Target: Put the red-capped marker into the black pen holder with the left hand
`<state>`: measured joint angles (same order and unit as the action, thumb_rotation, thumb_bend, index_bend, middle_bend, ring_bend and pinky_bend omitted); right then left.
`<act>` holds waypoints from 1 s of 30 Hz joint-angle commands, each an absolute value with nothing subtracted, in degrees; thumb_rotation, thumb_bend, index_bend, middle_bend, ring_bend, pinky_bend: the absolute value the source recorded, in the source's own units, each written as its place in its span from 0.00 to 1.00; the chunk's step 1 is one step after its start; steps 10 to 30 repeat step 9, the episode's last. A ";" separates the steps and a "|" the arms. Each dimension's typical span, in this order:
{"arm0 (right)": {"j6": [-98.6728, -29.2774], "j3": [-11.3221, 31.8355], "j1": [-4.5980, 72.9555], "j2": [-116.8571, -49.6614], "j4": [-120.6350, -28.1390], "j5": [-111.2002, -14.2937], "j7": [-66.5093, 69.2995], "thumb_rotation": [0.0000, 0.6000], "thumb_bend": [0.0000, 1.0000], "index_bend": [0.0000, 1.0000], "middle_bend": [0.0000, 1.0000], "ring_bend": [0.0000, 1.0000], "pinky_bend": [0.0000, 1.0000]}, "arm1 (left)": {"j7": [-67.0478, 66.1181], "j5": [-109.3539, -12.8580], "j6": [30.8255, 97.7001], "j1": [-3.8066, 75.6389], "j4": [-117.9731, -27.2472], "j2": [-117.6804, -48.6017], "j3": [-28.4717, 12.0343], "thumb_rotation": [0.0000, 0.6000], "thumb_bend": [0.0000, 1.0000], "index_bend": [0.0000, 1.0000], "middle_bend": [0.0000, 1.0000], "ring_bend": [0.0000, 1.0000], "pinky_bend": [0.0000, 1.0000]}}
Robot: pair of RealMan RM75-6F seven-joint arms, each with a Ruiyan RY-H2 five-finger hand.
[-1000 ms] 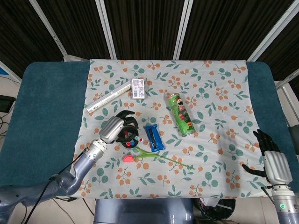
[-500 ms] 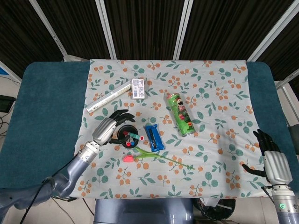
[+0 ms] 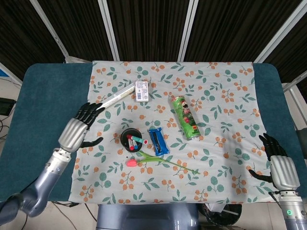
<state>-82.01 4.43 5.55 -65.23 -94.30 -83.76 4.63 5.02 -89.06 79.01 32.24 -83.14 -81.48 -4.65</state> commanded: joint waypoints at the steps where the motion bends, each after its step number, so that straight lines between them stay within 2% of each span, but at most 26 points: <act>1: -81.98 4.38 5.57 -65.22 -94.23 -83.78 4.26 1.00 0.18 0.01 0.00 0.00 0.18 | -8.12 -85.57 85.94 22.91 -93.33 -72.71 -0.93 1.00 0.13 0.00 0.00 0.00 0.00; 5: -82.39 4.24 5.61 -65.24 -93.98 -84.58 3.84 1.00 0.18 0.01 0.00 0.00 0.18 | -12.76 -85.01 90.13 18.28 -94.52 -71.32 0.69 1.00 0.12 0.00 0.00 0.00 0.00; 9: -82.61 4.07 5.54 -65.39 -93.66 -84.95 3.75 1.00 0.18 0.01 0.00 0.00 0.18 | -13.13 -82.89 90.57 15.25 -93.61 -71.00 1.52 1.00 0.11 0.00 0.00 0.00 0.00; 30: -82.61 4.07 5.54 -65.39 -93.66 -84.95 3.75 1.00 0.18 0.01 0.00 0.00 0.18 | -13.13 -82.89 90.57 15.25 -93.61 -71.00 1.52 1.00 0.11 0.00 0.00 0.00 0.00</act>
